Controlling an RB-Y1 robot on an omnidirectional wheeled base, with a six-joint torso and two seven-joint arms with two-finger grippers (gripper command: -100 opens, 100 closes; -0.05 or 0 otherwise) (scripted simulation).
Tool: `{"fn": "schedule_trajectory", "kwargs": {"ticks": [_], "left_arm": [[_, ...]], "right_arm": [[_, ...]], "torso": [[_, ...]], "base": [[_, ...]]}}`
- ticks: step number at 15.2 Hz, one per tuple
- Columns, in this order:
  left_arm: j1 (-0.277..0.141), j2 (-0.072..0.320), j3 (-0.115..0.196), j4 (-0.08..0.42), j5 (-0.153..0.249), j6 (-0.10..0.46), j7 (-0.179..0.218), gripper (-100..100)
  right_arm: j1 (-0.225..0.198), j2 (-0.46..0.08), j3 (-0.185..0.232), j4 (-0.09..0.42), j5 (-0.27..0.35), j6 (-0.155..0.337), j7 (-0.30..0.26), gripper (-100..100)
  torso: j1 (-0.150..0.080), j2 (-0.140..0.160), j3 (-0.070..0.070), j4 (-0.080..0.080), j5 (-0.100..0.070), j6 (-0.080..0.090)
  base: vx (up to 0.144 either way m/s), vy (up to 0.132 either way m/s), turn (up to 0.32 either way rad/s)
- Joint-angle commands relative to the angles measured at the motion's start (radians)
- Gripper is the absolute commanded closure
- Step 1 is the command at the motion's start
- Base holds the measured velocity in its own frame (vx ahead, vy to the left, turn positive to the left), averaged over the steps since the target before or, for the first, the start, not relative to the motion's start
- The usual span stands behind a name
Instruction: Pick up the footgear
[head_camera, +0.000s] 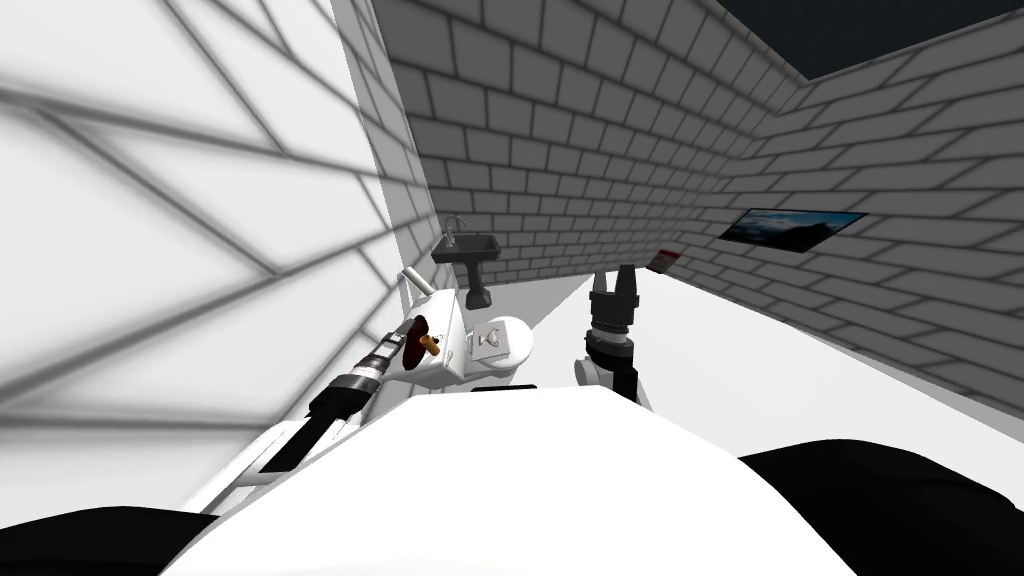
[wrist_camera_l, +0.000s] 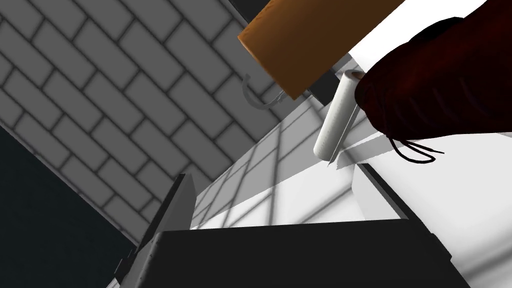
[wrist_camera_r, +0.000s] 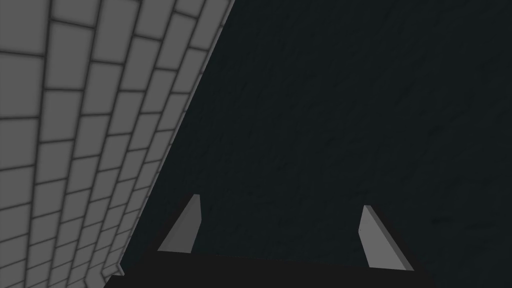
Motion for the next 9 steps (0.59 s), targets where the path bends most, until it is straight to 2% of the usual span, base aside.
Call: {"fn": "schedule_trajectory", "kwargs": {"ticks": [1,2,3,4,5,6,7,9], "left_arm": [[0.028,0.047,0.011,0.003,-0.005,0.038,-0.008,-100],[0.045,0.071,0.018,0.009,-0.008,0.064,-0.013,-100],[0.045,0.081,0.018,0.009,-0.008,0.064,-0.013,-100],[0.062,0.110,0.025,0.015,-0.011,0.089,-0.018,-100],[0.062,0.113,0.025,0.015,-0.011,0.089,-0.018,-100],[0.079,0.146,0.032,0.021,-0.015,0.115,-0.023,-100],[0.079,0.146,0.032,0.021,-0.015,0.115,-0.023,-100],[0.112,0.203,0.045,0.033,-0.021,0.164,-0.033,-100]], "right_arm": [[0.000,0.000,0.000,0.000,0.000,0.000,0.000,0],[0.000,0.000,0.000,0.000,0.000,0.000,0.000,0],[0.000,0.000,0.000,0.000,0.000,0.000,0.000,0],[0.000,0.000,0.000,0.000,0.000,0.000,0.000,0],[0.000,0.000,0.000,0.000,0.000,0.000,0.000,0],[0.000,0.000,0.000,0.000,0.000,0.000,0.000,0],[0.000,0.000,0.000,0.000,0.000,0.000,0.000,0],[0.000,0.000,0.000,0.000,0.000,0.000,0.000,0]], "torso": [[0.000,0.000,0.000,0.000,0.000,0.000],[0.000,0.000,0.000,0.000,0.000,0.000],[-0.001,0.000,0.000,0.000,0.000,0.000],[-0.001,0.000,0.000,0.000,0.000,0.000],[-0.001,0.000,0.000,0.000,0.000,0.000],[0.000,0.000,0.000,0.000,0.000,0.000],[0.000,0.000,0.000,0.000,0.000,0.000],[0.000,0.000,0.000,0.000,0.000,0.000]], "base": [[0.018,-0.046,-0.017],[0.019,-0.057,-0.030],[0.019,-0.055,-0.014],[0.020,-0.053,-0.016],[0.018,-0.048,-0.008],[0.019,-0.051,-0.017],[0.017,-0.046,-0.017],[0.031,-0.059,-0.028]]}}
